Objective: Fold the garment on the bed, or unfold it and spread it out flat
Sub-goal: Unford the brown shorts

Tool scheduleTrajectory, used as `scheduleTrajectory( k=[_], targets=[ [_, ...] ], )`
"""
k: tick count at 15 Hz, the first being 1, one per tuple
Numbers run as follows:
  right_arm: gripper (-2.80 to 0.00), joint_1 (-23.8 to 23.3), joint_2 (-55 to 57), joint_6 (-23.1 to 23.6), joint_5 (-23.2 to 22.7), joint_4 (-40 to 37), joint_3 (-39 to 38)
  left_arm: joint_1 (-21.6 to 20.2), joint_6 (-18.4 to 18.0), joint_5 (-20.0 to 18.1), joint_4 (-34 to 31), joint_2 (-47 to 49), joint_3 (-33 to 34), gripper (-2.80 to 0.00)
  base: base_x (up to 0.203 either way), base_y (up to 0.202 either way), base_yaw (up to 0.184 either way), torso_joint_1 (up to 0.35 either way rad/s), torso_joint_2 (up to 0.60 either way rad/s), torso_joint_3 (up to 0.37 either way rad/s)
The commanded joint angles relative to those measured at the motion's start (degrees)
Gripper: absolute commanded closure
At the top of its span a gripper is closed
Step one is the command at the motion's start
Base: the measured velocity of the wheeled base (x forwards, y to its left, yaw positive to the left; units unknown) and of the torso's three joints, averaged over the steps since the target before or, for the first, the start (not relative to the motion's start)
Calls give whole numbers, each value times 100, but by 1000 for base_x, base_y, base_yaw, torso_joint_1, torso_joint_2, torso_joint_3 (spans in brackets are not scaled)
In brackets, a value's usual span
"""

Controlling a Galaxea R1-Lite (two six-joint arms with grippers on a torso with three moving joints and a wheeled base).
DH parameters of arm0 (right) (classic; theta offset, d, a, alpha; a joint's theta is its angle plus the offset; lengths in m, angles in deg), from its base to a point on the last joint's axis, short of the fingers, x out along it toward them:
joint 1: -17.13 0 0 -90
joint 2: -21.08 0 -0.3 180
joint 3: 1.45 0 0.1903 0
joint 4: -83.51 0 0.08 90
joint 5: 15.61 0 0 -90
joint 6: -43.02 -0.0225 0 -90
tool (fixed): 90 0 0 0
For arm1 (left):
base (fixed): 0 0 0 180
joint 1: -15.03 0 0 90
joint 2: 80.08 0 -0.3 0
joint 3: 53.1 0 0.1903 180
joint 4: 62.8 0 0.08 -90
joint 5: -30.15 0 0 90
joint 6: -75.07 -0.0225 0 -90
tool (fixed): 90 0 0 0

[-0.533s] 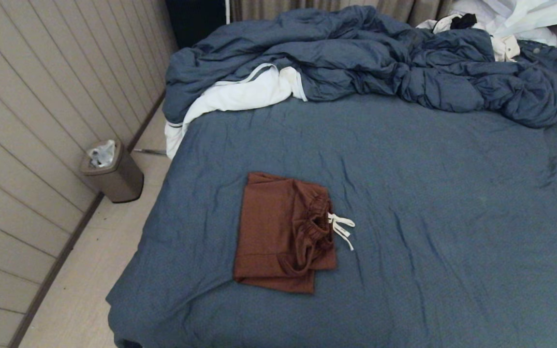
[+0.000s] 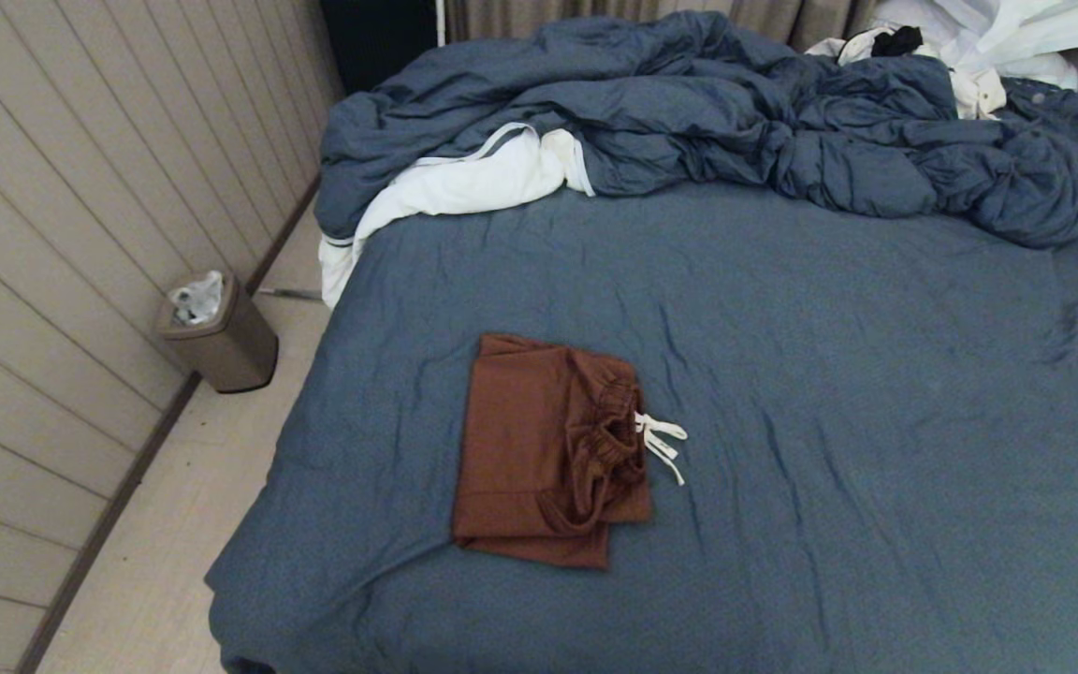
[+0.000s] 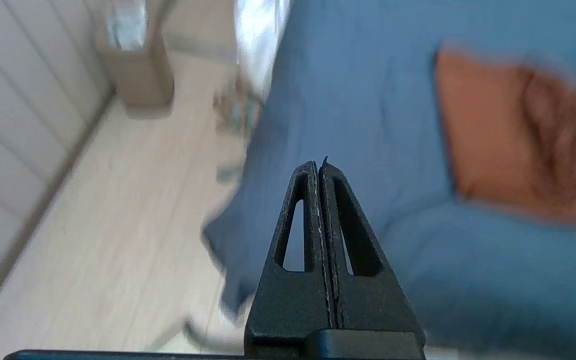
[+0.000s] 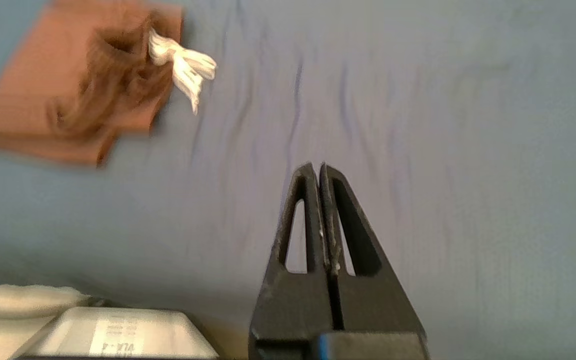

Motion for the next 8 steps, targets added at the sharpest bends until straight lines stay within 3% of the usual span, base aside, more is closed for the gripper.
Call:
scheduleTrajectory(
  k=[1, 8],
  targets=[
    [0, 6, 364, -5, -146, -280, 775, 0, 6, -15, -197, 284, -723, 0, 0, 0, 0, 0, 0, 0],
    [0, 52, 3688, -276, -630, -656, 3026, 0, 242, -513, -398, 3043, -2418, 0, 0, 0, 0, 0, 0, 0]
  ],
)
